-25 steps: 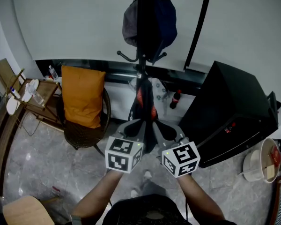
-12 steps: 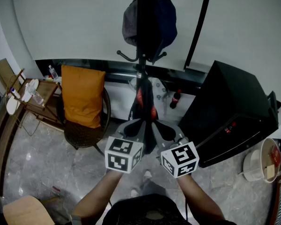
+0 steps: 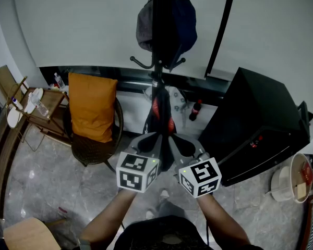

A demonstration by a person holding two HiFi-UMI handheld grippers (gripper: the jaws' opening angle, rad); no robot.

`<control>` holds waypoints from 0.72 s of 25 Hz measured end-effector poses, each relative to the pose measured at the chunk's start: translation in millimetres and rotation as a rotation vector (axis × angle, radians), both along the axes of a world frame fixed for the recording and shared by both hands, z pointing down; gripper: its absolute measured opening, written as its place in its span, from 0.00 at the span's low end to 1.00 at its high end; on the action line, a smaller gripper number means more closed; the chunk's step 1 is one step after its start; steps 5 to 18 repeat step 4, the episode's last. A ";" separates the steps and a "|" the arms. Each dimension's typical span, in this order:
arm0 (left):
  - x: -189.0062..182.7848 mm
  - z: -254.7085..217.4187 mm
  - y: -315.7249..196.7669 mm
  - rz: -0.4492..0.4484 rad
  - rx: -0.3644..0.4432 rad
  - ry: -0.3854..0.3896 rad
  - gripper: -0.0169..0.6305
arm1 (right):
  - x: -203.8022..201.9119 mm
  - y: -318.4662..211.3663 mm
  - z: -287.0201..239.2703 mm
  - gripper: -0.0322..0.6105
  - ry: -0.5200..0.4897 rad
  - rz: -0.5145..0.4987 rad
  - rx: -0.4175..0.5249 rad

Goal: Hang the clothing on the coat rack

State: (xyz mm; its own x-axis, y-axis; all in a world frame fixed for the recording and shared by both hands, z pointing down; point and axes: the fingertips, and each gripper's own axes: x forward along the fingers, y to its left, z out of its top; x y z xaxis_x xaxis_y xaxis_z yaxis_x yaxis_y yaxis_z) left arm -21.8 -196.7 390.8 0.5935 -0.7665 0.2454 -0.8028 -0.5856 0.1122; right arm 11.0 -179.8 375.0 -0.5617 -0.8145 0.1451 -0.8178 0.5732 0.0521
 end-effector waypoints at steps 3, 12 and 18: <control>0.4 -0.6 0.2 0.003 0.000 0.001 0.04 | -0.2 0.4 -0.9 0.05 -0.001 0.000 0.001; 0.6 -0.7 0.3 0.003 0.000 0.001 0.04 | -0.2 0.7 -1.3 0.05 -0.001 0.000 0.001; 0.6 -0.7 0.3 0.003 0.000 0.001 0.04 | -0.2 0.7 -1.3 0.05 -0.001 0.000 0.001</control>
